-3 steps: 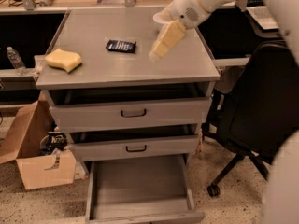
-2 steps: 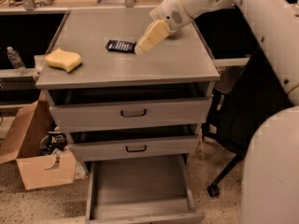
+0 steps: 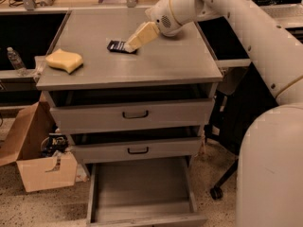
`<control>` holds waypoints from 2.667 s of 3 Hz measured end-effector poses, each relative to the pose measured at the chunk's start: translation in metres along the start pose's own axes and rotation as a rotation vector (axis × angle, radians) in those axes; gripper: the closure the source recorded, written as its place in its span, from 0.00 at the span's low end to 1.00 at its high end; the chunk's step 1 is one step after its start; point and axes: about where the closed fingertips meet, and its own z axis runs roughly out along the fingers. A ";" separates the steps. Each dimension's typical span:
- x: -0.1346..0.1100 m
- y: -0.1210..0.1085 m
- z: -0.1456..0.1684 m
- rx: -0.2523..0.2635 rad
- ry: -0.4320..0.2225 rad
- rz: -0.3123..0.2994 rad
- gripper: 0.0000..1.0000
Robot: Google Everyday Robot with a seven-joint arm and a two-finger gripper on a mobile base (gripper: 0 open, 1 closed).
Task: Place rxbar blueberry into bottom drawer
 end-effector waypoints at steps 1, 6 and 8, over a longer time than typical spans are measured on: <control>0.020 -0.030 0.032 0.073 -0.060 0.043 0.00; 0.066 -0.085 0.133 0.188 -0.076 0.224 0.18; 0.067 -0.088 0.142 0.177 -0.063 0.233 0.64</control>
Offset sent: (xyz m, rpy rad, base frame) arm 0.1113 0.0002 -0.0887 0.2343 -0.0107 -0.2669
